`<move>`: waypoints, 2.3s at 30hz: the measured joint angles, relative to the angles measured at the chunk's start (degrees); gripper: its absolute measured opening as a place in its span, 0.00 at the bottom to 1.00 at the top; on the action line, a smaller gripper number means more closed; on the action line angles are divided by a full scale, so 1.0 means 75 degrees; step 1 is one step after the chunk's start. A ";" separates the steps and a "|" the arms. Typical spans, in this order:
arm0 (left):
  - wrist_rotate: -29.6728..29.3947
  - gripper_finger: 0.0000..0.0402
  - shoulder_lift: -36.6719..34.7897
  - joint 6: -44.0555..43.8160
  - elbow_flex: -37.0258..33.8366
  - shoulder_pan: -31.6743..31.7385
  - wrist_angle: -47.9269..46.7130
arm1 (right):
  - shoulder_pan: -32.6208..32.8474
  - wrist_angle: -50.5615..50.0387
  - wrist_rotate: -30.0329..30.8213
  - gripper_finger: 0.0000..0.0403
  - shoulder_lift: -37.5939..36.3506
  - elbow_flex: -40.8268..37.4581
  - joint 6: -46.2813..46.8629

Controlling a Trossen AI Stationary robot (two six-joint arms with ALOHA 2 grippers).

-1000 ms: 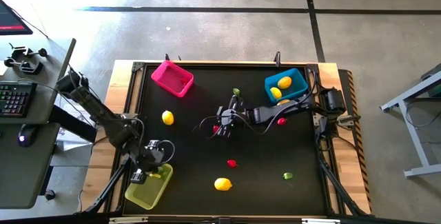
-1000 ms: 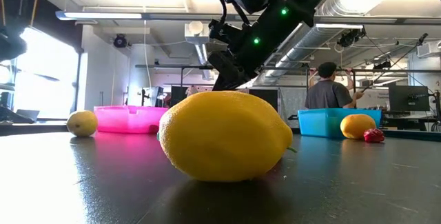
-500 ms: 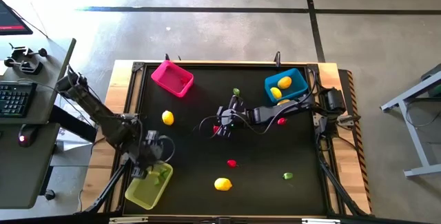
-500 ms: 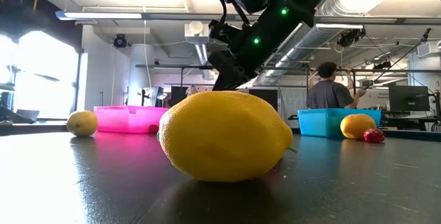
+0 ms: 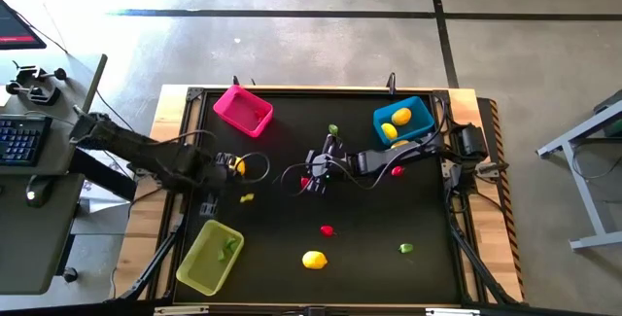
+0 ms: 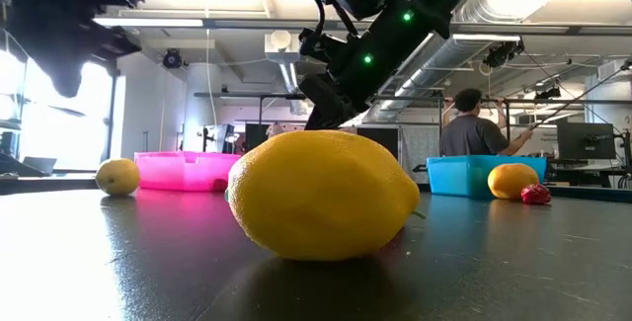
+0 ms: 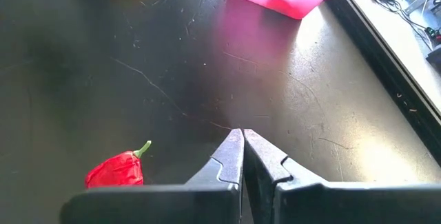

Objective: Sort produce into baskets
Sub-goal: Put the red bell pepper into the red bin

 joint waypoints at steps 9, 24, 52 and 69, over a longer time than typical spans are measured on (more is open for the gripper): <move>-0.1203 0.04 0.0602 0.4156 0.0000 0.0978 -0.0271 | 0.0000 -0.0045 -0.0003 0.00 0.0000 -0.0001 -0.0060; -0.2578 0.45 0.2530 0.5570 0.0000 0.0969 -0.0153 | 0.0000 -0.0530 -0.0006 0.00 0.0000 -0.0001 -0.0060; -0.0721 0.52 0.3887 0.5823 0.1523 0.1878 0.3529 | 0.0522 0.1223 -0.0086 0.00 -0.1389 -0.2522 -0.0005; -0.0523 0.49 0.5331 0.6645 0.1903 0.2209 0.5137 | 0.0554 0.2033 0.0239 0.00 -0.2279 -0.3513 0.0177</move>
